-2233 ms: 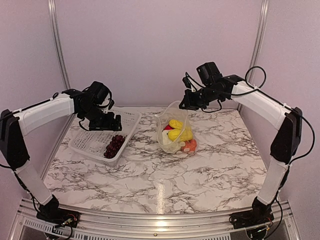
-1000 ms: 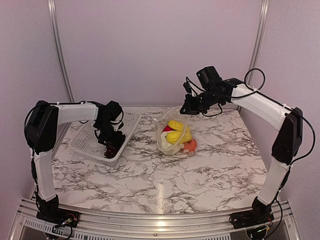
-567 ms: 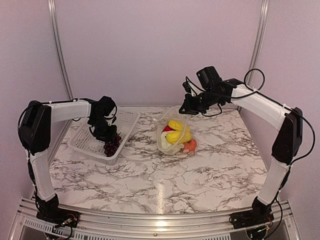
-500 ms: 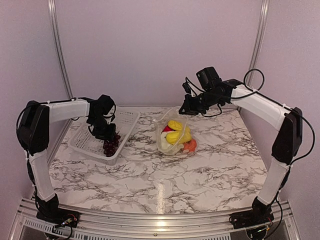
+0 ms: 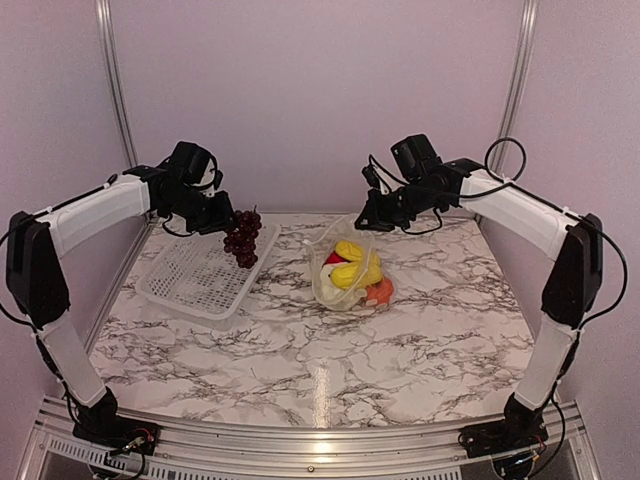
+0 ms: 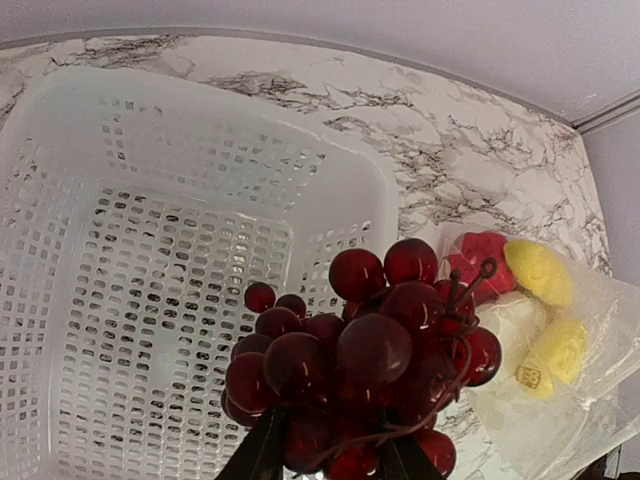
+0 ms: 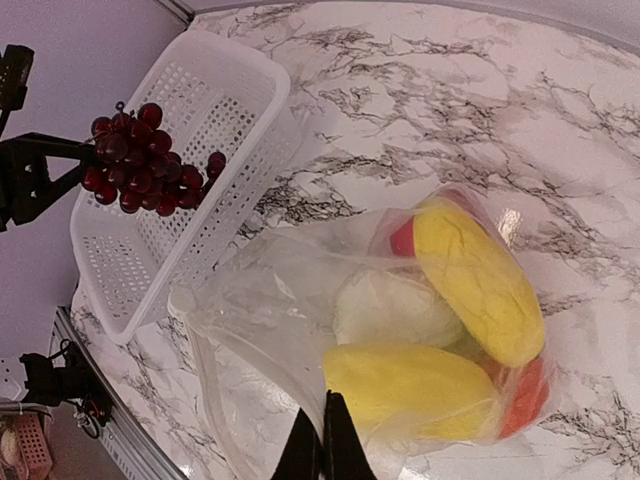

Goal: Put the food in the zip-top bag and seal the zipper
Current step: Pick up the fake fruit from the bin, then place the fake fruit in the zipper food storage bag.

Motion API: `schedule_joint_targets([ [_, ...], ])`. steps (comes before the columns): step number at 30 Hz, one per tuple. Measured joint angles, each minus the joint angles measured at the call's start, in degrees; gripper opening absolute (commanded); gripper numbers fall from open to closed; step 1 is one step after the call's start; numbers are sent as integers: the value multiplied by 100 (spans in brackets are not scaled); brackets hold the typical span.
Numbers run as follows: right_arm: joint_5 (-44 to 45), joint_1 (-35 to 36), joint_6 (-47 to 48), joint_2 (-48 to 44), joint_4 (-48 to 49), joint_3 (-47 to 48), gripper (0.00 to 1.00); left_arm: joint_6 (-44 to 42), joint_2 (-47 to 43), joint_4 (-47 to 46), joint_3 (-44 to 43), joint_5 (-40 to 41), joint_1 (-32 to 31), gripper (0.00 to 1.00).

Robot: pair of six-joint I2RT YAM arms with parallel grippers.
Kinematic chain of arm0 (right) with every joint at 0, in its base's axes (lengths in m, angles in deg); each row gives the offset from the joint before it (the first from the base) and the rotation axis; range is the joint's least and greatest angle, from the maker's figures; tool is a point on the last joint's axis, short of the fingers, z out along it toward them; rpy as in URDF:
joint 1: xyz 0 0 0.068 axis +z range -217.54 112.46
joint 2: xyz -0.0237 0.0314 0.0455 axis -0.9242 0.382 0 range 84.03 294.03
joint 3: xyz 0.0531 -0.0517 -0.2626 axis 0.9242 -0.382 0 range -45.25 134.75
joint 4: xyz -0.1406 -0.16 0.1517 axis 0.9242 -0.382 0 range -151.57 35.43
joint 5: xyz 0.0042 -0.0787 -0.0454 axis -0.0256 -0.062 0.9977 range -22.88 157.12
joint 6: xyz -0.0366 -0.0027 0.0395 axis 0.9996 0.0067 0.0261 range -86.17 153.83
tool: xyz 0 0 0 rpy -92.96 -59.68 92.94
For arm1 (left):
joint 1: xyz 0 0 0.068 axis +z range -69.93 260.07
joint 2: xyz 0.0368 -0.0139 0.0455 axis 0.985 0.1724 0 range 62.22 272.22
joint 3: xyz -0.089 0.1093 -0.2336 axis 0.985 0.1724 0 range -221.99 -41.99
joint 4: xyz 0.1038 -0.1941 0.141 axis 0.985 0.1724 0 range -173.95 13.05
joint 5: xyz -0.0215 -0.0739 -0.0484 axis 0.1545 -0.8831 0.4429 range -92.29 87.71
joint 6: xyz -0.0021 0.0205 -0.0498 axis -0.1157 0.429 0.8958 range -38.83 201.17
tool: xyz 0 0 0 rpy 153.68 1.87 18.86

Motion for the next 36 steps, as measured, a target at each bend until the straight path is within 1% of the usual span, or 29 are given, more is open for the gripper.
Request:
schedule_joint_targets([
  [7,-76,9,7,229,-4,199,0,437,-566,-647,151,-450,-140,29],
  [13,-114,72,2,310,-11,337,0,737,-981,-1580,570,-1040,-612,28],
  [17,-149,103,-2,313,-11,378,0,914,-992,-2201,605,-1449,-1025,26],
  [22,-166,103,-24,315,-11,380,0,1182,-981,-2896,605,-1801,-1349,25],
  [27,-199,103,-94,332,-9,396,0,1530,-975,-3792,717,-2017,-1515,24],
  [31,-247,103,-177,356,-22,448,0,1801,-964,-4527,1021,-2131,-1576,24],
  [36,-319,103,-267,374,-48,627,0,2197,-623,-5460,1373,-2203,-1606,24],
])
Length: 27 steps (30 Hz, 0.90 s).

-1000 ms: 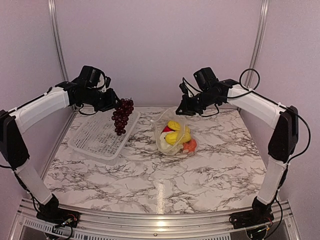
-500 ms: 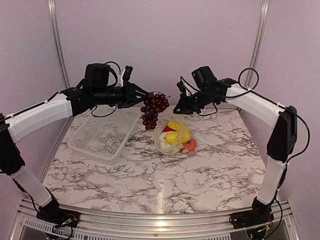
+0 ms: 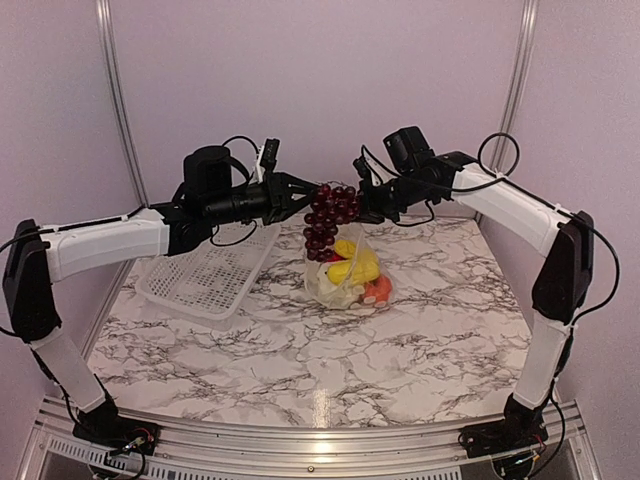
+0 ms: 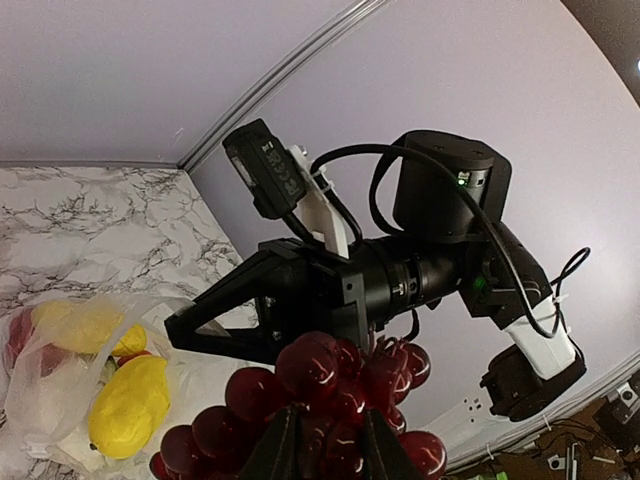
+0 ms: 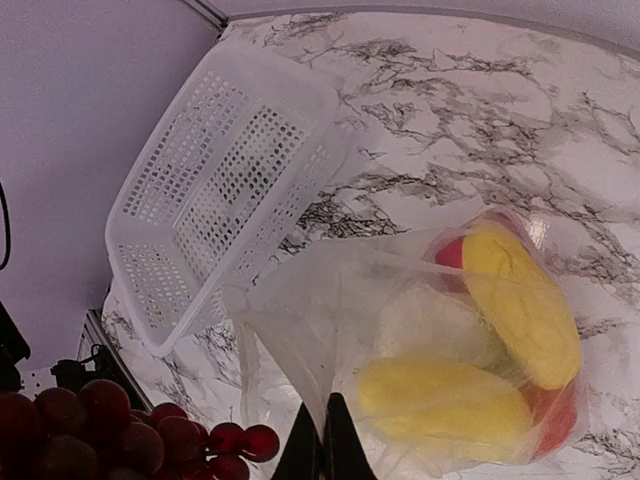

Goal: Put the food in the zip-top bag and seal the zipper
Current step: Place the fake fruit in the zipper food storage bag.

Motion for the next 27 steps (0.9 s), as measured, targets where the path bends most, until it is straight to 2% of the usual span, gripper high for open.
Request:
schedule_joint_targets([
  [6,-63,0,-142,0,-17,31,0,310,778,-654,74,-17,7,23],
  [15,-155,0,-361,-72,46,-127,0,319,1429,-498,85,481,-79,23],
  [19,-210,4,-424,-90,83,-175,0,251,1547,-44,-26,957,-157,23],
  [24,-240,66,-492,-90,133,-186,0,127,1904,1010,-951,1886,-275,23],
  [27,-240,127,-518,-90,155,-186,0,153,2103,1517,-1484,2411,-348,27],
])
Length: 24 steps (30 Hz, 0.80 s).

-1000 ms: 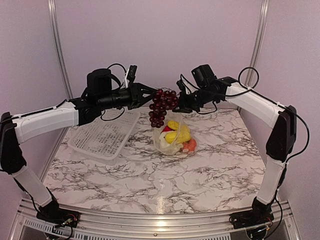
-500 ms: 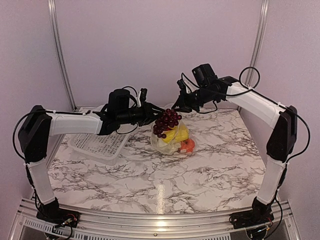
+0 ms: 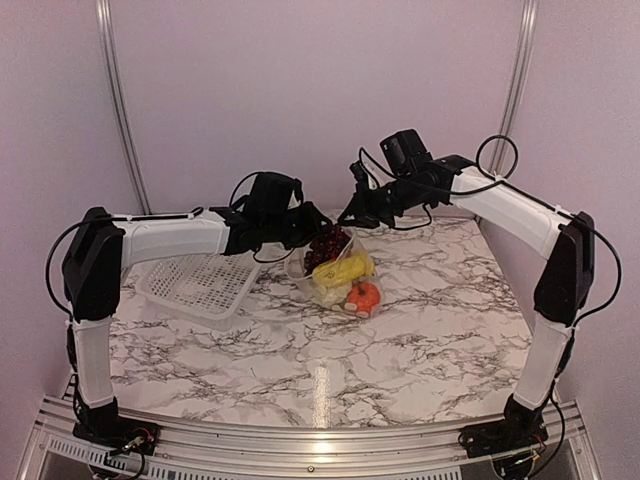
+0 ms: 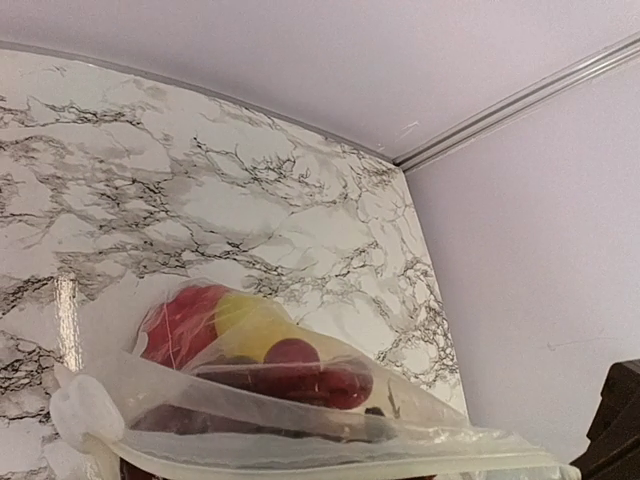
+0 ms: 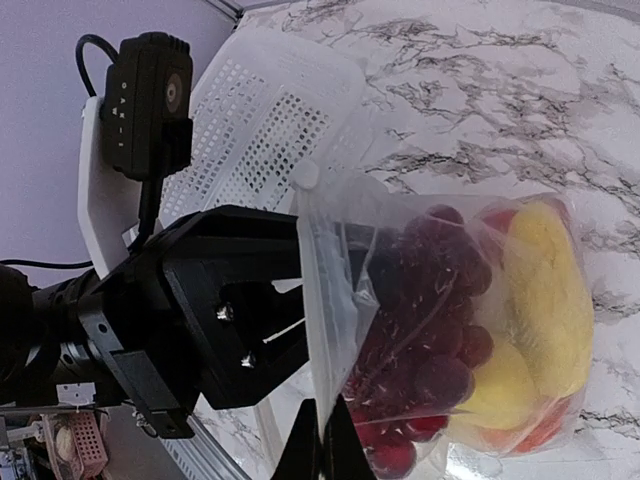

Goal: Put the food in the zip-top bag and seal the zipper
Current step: Place the fake fruit in the zipper food storage bag.

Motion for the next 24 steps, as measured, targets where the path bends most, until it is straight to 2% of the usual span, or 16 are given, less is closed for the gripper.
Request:
schedule_joint_targets([
  [2,-4,17,-13,0,7,0,0,76,120,254,-254,225,-31,33],
  [5,-2,20,-17,0,7,0,0,212,304,573,-540,396,-70,48],
  [8,0,17,-15,-13,31,-28,0,208,358,730,-597,446,-107,64],
  [11,4,-24,-17,-109,129,-212,0,20,317,765,-568,529,-164,73],
  [14,2,-55,-26,-219,205,-385,0,-227,168,785,-546,509,-197,98],
  [24,2,-197,-98,-317,341,-439,0,-695,-702,1252,-903,153,-190,99],
])
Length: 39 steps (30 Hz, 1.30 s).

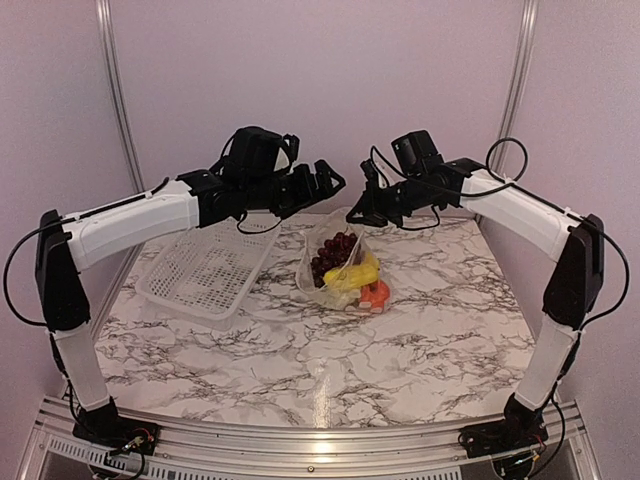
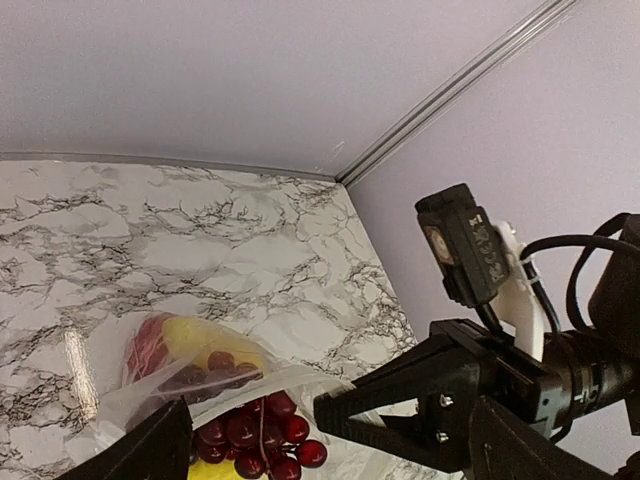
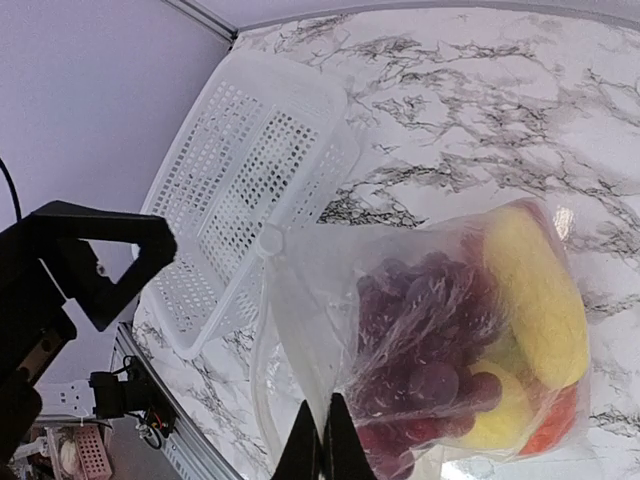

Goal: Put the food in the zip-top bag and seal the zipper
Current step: Place the fake fruit in the zipper food storage bag, then adjust the zipper food storage bag at the center of the board.

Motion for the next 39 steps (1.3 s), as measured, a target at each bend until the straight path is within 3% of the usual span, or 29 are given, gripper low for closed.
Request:
schedule_joint_targets([
  [4,-2,0,46,-2,-2,-24,0,-476,-831,210,455,365,-74,99],
  [9,-31,2,114,-55,2,-186,0,-1051,-2170,173,1661,1379,-273,97],
  [12,-63,11,136,-90,-7,-225,0,-1012,-2321,146,1915,1530,-262,73],
  [16,-94,28,177,-98,-9,-225,0,-1082,-2118,125,2295,1176,-225,58],
  [23,-98,76,249,-98,-48,-225,0,-767,-1434,151,2621,223,-293,56],
  [30,-98,101,286,-98,-55,-225,0,-376,-787,61,2621,-291,-337,31],
  [36,-94,125,328,-98,-98,-225,0,-127,-190,-59,2354,-584,-341,23],
  [39,-92,133,363,-98,-127,-225,0,-68,-15,-57,2201,-599,-341,4],
])
